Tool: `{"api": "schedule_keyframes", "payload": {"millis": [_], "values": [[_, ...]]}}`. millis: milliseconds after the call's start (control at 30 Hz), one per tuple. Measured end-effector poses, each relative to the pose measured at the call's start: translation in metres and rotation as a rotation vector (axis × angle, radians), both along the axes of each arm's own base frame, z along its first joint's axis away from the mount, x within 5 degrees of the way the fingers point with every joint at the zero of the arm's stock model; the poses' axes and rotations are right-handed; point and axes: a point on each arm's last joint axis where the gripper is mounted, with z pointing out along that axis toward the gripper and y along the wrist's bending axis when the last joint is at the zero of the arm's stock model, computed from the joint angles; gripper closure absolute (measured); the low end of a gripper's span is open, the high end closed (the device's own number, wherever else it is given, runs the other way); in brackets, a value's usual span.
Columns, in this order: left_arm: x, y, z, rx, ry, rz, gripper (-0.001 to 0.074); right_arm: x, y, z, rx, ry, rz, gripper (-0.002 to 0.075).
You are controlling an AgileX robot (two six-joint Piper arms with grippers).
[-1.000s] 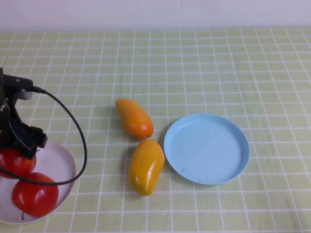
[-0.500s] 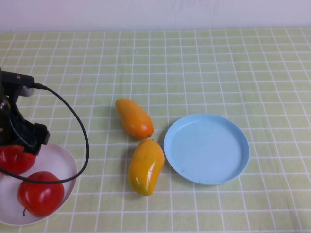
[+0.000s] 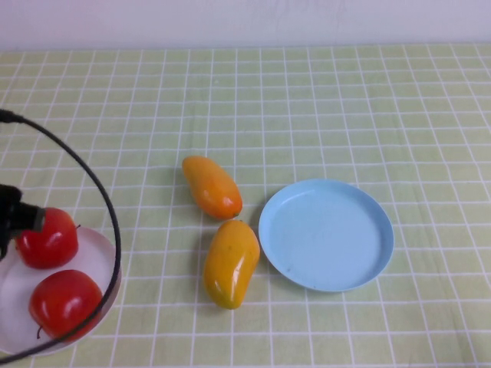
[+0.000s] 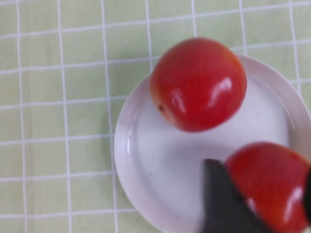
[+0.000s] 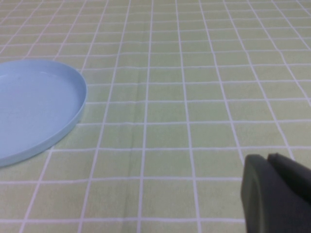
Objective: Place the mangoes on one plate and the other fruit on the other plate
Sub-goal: Put another type of fruit in the right plate
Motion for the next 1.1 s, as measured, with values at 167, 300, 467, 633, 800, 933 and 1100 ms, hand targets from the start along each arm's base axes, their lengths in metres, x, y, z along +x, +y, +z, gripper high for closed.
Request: {"api": "schedule_keyframes", "payload": {"millis": [167, 300, 467, 633, 800, 933, 1100], "values": [[-0.041, 0.008, -0.008, -0.019, -0.066, -0.008, 0.0675, 0.000, 0.000, 0.000, 0.000, 0.000, 0.000, 0.0742], [-0.081, 0.014, -0.017, -0.061, -0.150, -0.012, 0.0724, 0.000, 0.000, 0.000, 0.000, 0.000, 0.000, 0.0743], [-0.119, 0.019, -0.020, -0.127, -0.249, -0.013, 0.0734, 0.000, 0.000, 0.000, 0.000, 0.000, 0.000, 0.0742], [-0.147, 0.022, -0.023, -0.192, -0.340, -0.014, 0.0735, 0.000, 0.000, 0.000, 0.000, 0.000, 0.000, 0.0743], [-0.160, 0.026, -0.025, -0.195, -0.389, -0.014, 0.0735, 0.000, 0.000, 0.000, 0.000, 0.000, 0.000, 0.0742], [-0.161, 0.026, -0.024, -0.200, -0.398, -0.007, 0.0735, 0.000, 0.000, 0.000, 0.000, 0.000, 0.000, 0.0742], [-0.149, 0.025, -0.033, -0.202, -0.551, -0.022, 0.0735, 0.000, 0.000, 0.000, 0.000, 0.000, 0.000, 0.0742]]}}
